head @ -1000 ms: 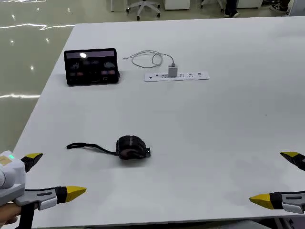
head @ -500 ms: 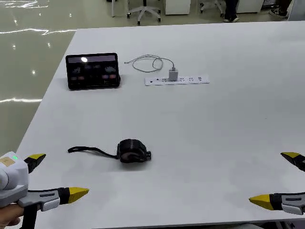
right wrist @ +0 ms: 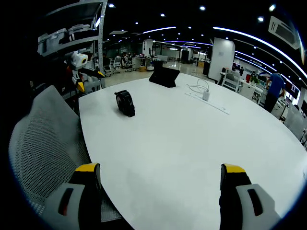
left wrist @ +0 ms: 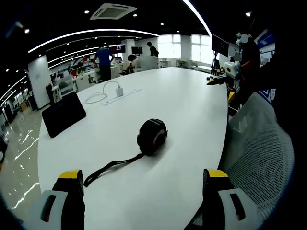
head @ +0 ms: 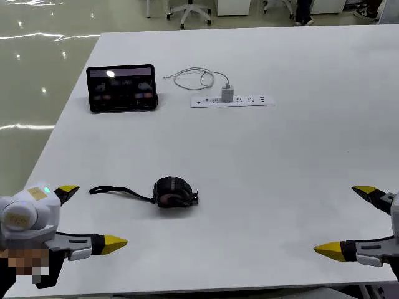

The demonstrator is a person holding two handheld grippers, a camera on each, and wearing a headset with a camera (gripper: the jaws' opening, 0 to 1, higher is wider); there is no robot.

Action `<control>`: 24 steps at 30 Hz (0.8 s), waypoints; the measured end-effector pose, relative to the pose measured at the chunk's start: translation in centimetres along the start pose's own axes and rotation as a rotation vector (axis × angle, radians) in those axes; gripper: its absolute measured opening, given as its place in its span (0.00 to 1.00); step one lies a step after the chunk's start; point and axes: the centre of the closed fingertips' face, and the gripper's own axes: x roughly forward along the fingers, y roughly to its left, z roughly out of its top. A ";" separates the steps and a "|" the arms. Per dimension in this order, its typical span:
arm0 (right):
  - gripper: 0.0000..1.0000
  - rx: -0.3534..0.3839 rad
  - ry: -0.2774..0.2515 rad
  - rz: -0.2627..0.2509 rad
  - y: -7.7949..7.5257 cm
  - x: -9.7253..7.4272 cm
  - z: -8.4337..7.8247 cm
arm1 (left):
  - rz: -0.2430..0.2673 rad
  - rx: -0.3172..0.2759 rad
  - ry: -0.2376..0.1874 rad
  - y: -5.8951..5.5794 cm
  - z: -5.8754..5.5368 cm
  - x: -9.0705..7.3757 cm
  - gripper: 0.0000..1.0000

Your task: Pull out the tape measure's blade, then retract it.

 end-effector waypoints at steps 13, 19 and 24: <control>1.00 -0.051 -0.005 0.075 0.8 2.7 2.8 | -0.117 0.052 0.108 -0.3 1.2 3.2 0.94; 1.00 -0.136 0.036 0.072 0.3 3.7 2.6 | -0.147 0.112 0.159 -0.5 1.4 4.3 0.86; 1.00 -0.139 0.039 0.086 0.0 4.8 2.6 | -0.164 0.149 0.182 -0.3 1.9 5.7 0.97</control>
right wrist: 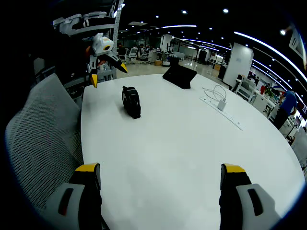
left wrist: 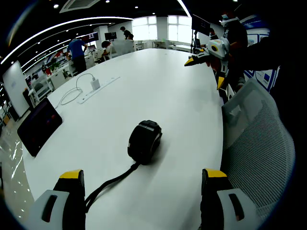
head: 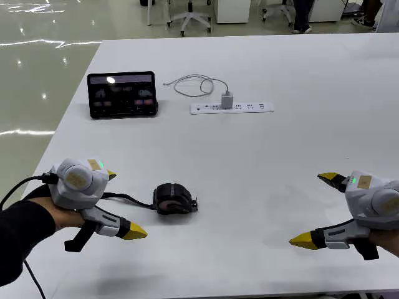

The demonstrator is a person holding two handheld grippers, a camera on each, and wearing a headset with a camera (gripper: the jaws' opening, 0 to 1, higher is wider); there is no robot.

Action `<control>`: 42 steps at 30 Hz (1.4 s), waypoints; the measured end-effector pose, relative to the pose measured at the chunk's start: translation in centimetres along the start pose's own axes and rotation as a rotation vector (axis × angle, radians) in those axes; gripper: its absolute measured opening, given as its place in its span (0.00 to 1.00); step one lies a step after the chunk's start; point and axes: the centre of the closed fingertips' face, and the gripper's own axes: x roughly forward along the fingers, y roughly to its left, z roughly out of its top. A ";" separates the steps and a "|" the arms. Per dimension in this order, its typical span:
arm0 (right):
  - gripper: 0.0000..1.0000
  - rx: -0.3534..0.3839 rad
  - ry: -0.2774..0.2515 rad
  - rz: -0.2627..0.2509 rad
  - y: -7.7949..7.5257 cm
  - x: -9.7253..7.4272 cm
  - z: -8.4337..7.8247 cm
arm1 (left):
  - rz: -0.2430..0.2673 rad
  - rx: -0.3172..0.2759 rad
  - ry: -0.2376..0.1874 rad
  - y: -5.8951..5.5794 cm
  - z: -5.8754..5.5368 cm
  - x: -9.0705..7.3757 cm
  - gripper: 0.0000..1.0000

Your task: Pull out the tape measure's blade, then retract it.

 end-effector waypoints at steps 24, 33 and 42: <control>0.98 -0.072 0.001 0.227 2.5 7.8 4.3 | -0.170 0.265 0.127 0.3 2.6 6.5 0.66; 0.84 -0.122 0.043 0.314 5.2 11.5 5.4 | -0.201 0.314 0.185 -0.1 3.9 8.5 0.55; 0.76 -0.173 0.085 0.375 6.4 14.3 6.6 | -0.239 0.359 0.217 -0.7 3.8 10.3 0.42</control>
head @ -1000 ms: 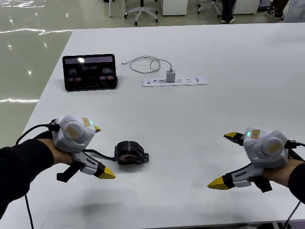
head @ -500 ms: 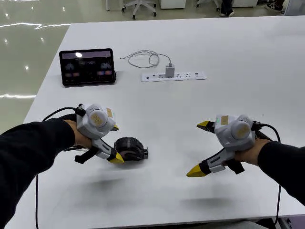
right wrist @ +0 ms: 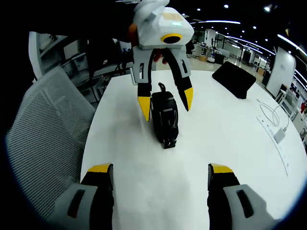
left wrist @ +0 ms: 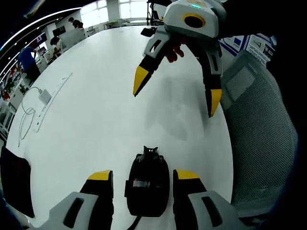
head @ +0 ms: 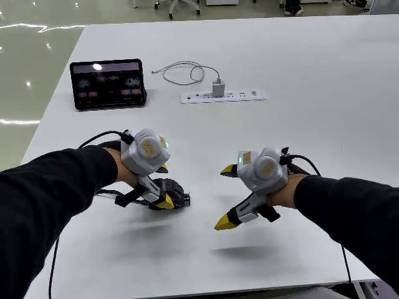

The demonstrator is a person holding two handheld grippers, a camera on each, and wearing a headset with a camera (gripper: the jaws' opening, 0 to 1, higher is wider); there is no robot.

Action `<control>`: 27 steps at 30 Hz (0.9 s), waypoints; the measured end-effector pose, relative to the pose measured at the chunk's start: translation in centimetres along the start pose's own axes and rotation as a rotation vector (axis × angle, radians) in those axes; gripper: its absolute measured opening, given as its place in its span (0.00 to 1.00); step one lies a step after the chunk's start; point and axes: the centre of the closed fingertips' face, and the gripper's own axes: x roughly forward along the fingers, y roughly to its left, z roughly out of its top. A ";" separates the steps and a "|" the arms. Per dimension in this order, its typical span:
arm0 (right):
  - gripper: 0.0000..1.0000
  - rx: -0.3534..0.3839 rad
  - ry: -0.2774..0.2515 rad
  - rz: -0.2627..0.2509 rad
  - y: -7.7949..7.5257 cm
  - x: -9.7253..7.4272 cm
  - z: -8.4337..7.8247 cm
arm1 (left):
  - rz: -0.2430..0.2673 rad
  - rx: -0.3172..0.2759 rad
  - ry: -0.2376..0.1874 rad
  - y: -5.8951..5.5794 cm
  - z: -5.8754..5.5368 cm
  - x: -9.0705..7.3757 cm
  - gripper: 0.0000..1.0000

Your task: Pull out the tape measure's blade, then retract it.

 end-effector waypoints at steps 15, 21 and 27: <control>0.60 -0.051 0.003 0.022 -1.0 3.4 1.7 | -0.006 0.019 0.050 -0.5 -0.8 1.4 0.32; 0.54 -0.011 0.024 0.028 -1.6 5.2 1.4 | 0.003 0.012 0.051 -0.6 -0.8 1.4 0.32; 0.43 -0.043 0.040 0.026 -1.6 6.2 1.6 | 0.012 0.018 0.048 -0.6 -0.8 1.4 0.32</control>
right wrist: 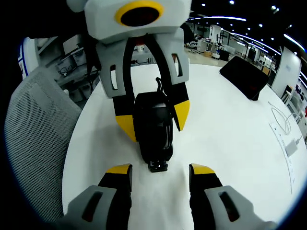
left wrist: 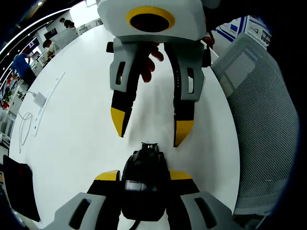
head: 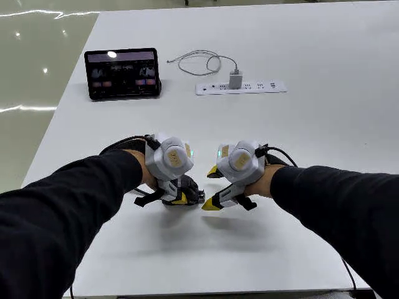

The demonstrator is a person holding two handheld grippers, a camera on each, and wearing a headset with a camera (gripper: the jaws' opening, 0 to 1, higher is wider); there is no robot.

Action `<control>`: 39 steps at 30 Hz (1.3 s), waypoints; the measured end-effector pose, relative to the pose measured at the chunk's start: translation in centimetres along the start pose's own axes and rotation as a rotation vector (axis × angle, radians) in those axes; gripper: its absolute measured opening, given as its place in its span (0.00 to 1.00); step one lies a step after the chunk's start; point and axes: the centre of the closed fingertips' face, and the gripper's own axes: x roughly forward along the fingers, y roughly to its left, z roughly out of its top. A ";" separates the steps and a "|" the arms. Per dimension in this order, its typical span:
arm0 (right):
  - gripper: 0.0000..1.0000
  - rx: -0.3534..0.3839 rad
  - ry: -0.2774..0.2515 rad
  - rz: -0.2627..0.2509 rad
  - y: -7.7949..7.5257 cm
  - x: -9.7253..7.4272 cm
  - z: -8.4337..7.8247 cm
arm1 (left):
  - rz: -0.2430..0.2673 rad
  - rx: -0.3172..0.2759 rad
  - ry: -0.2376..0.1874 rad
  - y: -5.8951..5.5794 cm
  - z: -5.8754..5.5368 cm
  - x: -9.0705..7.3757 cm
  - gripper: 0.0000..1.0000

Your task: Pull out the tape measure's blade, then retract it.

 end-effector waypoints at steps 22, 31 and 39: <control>0.11 -0.149 0.081 0.080 0.4 2.0 -0.7 | -0.028 -0.028 0.003 -0.2 -0.2 0.3 0.34; 0.08 -0.087 0.038 0.057 0.3 1.5 -1.1 | -0.038 -0.016 0.020 -0.3 -0.4 0.4 0.34; 0.08 -0.083 0.043 0.047 0.3 1.3 -1.2 | -0.025 -0.013 0.016 -0.2 -0.3 0.4 0.34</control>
